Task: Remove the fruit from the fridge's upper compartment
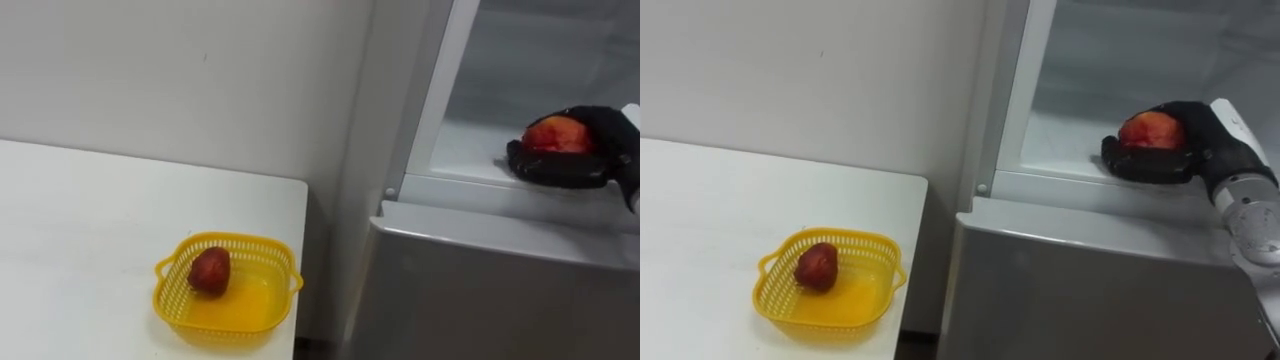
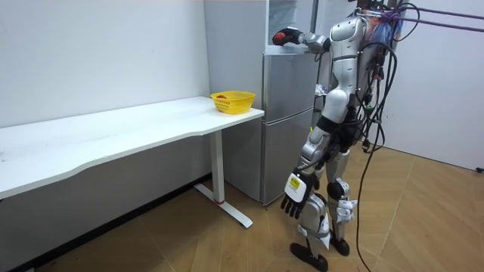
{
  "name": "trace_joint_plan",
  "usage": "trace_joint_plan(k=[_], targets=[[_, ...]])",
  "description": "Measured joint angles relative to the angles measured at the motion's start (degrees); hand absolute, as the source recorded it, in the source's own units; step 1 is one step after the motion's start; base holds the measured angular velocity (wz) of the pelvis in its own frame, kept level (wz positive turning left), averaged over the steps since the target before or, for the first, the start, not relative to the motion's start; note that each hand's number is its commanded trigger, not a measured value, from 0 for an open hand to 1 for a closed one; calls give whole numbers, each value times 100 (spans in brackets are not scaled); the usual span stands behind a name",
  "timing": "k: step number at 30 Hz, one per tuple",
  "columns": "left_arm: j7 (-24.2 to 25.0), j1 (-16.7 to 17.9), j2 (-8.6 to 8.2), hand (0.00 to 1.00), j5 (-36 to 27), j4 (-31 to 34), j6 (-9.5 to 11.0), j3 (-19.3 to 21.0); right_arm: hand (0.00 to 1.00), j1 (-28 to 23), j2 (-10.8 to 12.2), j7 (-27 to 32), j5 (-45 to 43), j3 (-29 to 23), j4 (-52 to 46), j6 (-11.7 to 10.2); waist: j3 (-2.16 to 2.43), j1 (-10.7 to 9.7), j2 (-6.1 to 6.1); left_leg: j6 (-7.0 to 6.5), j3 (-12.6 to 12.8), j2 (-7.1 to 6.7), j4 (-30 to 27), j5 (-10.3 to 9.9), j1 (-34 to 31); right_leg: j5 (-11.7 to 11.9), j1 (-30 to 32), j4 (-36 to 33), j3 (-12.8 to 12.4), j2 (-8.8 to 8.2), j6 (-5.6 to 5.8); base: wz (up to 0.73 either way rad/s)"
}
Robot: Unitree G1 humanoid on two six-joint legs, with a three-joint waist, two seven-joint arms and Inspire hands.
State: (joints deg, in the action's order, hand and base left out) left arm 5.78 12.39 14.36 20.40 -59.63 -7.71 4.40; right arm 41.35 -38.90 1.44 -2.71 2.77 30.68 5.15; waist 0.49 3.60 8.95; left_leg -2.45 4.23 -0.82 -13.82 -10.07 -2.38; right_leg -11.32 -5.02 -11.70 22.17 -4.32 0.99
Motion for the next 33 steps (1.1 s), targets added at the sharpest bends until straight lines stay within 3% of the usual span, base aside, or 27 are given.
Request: trace_joint_plan(k=[23, 33], targets=[[-14, 1, 20, 0, -88, -13, 7, -10, 100, 44, -12, -57, 24, 60, 14, -7, -2, 6, 39, 1, -25, -1, 12, 1, 4, 0, 2, 1, -17, 7, 0, 0], [-76, 87, 32, 0, -285, -64, 21, -10, 100, 39, -8, 651, 380, 209, -469, -4, -32, -17, -12, 1, -23, 0, 15, 0, -28, 0, 22, 5, -2, 6, 0, 0]])
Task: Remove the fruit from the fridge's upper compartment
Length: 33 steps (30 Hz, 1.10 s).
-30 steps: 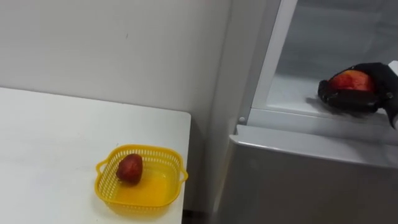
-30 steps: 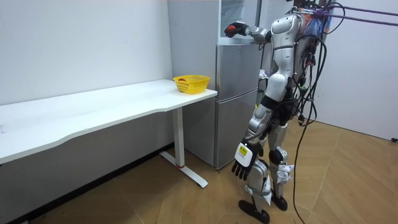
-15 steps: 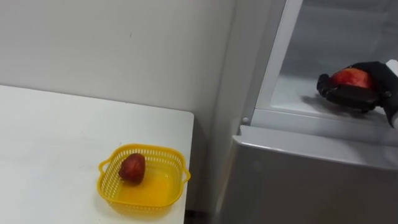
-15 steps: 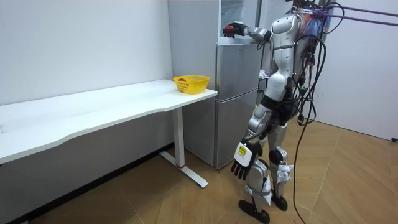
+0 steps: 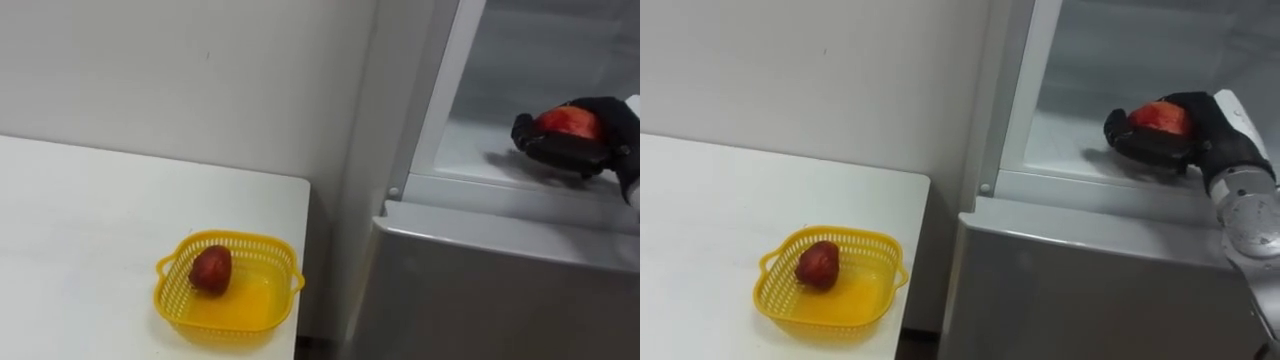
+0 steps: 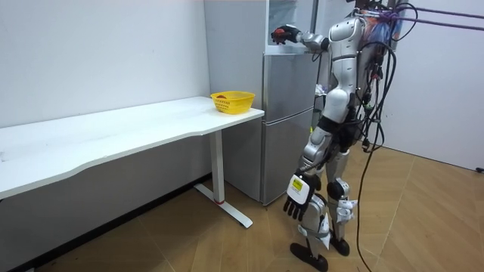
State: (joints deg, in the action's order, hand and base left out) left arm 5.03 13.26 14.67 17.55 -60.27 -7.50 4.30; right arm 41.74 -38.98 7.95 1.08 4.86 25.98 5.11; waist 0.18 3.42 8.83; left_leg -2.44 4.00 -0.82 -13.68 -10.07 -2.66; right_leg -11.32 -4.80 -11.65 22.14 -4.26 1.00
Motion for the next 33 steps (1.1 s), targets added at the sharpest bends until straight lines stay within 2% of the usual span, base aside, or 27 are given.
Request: trace_joint_plan(k=[5, 9, 15, 18, 20, 25, 27, 29, 33], targets=[[-115, -60, 0, 0, 0, 8, 0, -2, 100, -209, 45, 335, 22, -30, -966, -40, 0, -19, -95, 0, 17, 2, -8, 0, 37, 0, -28, 3, 1, -4, 0, 0], [-321, -149, -9, 0, 11, 13, 43, -4, 100, -656, 158, 465, -200, -67, -1781, -88, 0, 1, -189, 0, 59, 2, 2, 0, 48, 0, -40, 6, -2, -9, 0, 0], [-497, -140, -19, 0, 0, 1, 51, -7, 100, -1102, 204, 804, -601, -68, -2554, -106, -7, 9, -306, -1, 97, 7, 44, 1, 127, 0, -62, -7, -99, -27, 0, -7], [-571, -129, -61, 0, 13, 1, 82, -7, 100, -1222, 245, 1009, -986, -145, -2923, -134, -6, -5, -306, 0, 94, 7, 48, 2, 133, 0, -73, -6, -99, -37, 0, -1], [-562, -131, -75, 0, 12, 1, 100, -8, 100, -1223, 350, 1093, -1273, -181, -3254, -143, -6, -15, -306, 0, 96, 8, 42, 2, 136, 0, -68, -3, -127, -6, 0, 0], [-567, -243, -81, 0, 0, -25, 163, -76, 100, -1356, 552, 1134, -2067, -150, -4153, -422, -23, 9, -332, -1, 79, 7, 29, 0, 125, 1, -69, 0, -151, 5, -1, 1], [-565, -282, -98, 0, 2, -70, 167, -156, 100, -1358, 646, 1110, -2419, -133, -4347, -471, -31, 14, -351, -1, 80, 6, 28, 0, 122, 1, -65, 0, -155, 5, -1, 0], [-565, -332, -131, 0, -6, -178, 178, -235, 100, -1370, 769, 1097, -2765, -101, -4548, -521, -22, 15, -358, 0, 88, 8, 32, 0, 117, 1, -66, -7, -158, 5, -1, 0], [-566, -426, -162, 0, -85, -302, 179, -341, 100, -1370, 857, 1061, -3004, 117, -4820, -548, -5, 54, -351, 1, 121, 14, 41, 1, 140, 1, -69, -9, -159, 5, -1, -2]])
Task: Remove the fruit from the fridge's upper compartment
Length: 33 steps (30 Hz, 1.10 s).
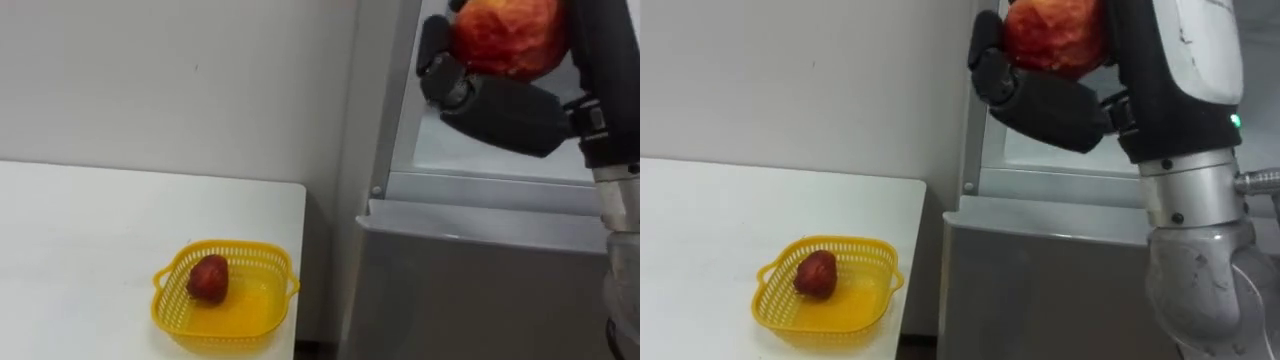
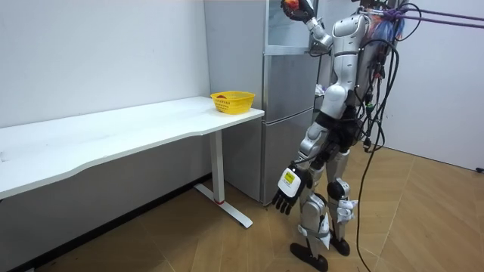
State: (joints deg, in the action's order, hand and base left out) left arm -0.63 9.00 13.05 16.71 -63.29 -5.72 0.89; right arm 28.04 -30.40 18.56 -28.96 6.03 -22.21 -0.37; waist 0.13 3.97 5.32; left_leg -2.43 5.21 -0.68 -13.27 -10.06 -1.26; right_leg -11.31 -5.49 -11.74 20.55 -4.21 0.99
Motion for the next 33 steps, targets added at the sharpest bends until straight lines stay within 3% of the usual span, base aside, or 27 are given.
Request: trace_joint_plan(k=[8, 16, 22, 33], targets=[[34, -231, 23, 0, -32, -93, 123, -131, 100, -6, 172, -229, -649, 727, -68, -108, 9, 140, 85, 1, 28, 8, -10, 1, -20, 3, 44, -2, 9, -4, -5, -2], [248, -243, 120, 0, -34, -203, 254, -249, 100, -5, 201, -554, -1184, 1112, -160, -173, -23, 430, 265, -3, -12, -2, 5, -3, -23, 3, 36, -1, 4, -3, -5, 1], [294, -259, 136, 0, -32, -376, 280, -397, 100, -5, 362, -672, -1167, 1458, -233, -350, -33, 564, 282, -2, -83, -10, -16, -3, -72, 3, 37, 7, 8, 4, -5, 7], [377, -335, 129, 0, 46, -443, 277, -474, 100, -6, 619, -1038, -1071, 1823, 244, -368, -50, 741, 283, -2, -111, -14, -54, -3, -117, 3, 26, 6, 63, -3, -4, 1]])
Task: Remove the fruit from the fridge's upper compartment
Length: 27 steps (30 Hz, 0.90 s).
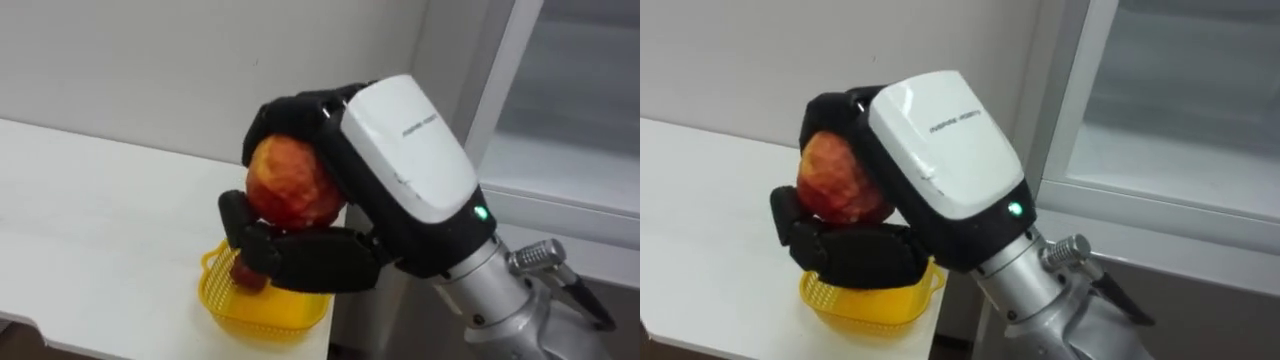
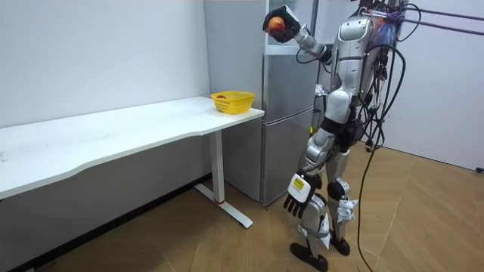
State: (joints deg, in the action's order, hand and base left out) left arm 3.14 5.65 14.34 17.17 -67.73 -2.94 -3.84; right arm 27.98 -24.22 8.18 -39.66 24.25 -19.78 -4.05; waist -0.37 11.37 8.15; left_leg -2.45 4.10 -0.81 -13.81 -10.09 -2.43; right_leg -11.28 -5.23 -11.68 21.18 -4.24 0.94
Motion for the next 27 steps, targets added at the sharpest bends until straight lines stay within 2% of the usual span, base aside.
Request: trace_joint_plan(k=[3, 6, 8, 13, 18, 21, 27], targets=[[27, -18, 3, 0, 1, 49, -2, -3, 100, 0, 52, -196, -56, 121, 306, 39, -13, 24, 1, -3, -6, -3, 9, -2, -25, 0, 20, -4, 13, -11, 0, 3], [57, -59, 6, 0, 0, 54, -10, -89, 100, -3, 79, -349, -140, 204, 742, 76, -52, 95, 18, -1, -22, -3, 10, -1, -59, 0, 54, -7, 14, -12, 0, 0], [141, -84, -3, 0, 5, 54, -32, -84, 100, -3, 92, -444, -206, 207, 920, 179, -56, 167, 35, 2, -31, -4, 10, 3, -108, 0, 98, -7, 14, -3, 0, 0], [216, -96, 1, 0, -1, 54, -84, -85, 100, -1, 329, -515, -273, 208, 1570, 470, -38, 297, 79, 14, -158, -21, 13, 16, -184, -1, 142, 4, 246, -46, 2, 12], [193, -64, -24, 0, 60, 59, -82, -73, 100, 3, 478, -518, -356, 206, 2255, 493, -54, 426, 102, 3, -271, -74, 7, 26, -180, -8, 104, 11, 267, -69, 13, 14], [203, -58, -23, 0, 60, 76, -79, -65, 100, 10, 479, -516, -356, 205, 2635, 483, -82, 501, 127, -6, -292, -92, 21, 27, -195, -9, 111, 10, 329, -73, 15, 6], [207, -93, -2, 0, 69, 85, -80, 148, 100, 32, 464, -465, -304, 200, 3309, 486, -95, 640, 144, -14, -292, -92, 23, 21, -209, -9, 109, 8, 408, -79, 16, 1]])
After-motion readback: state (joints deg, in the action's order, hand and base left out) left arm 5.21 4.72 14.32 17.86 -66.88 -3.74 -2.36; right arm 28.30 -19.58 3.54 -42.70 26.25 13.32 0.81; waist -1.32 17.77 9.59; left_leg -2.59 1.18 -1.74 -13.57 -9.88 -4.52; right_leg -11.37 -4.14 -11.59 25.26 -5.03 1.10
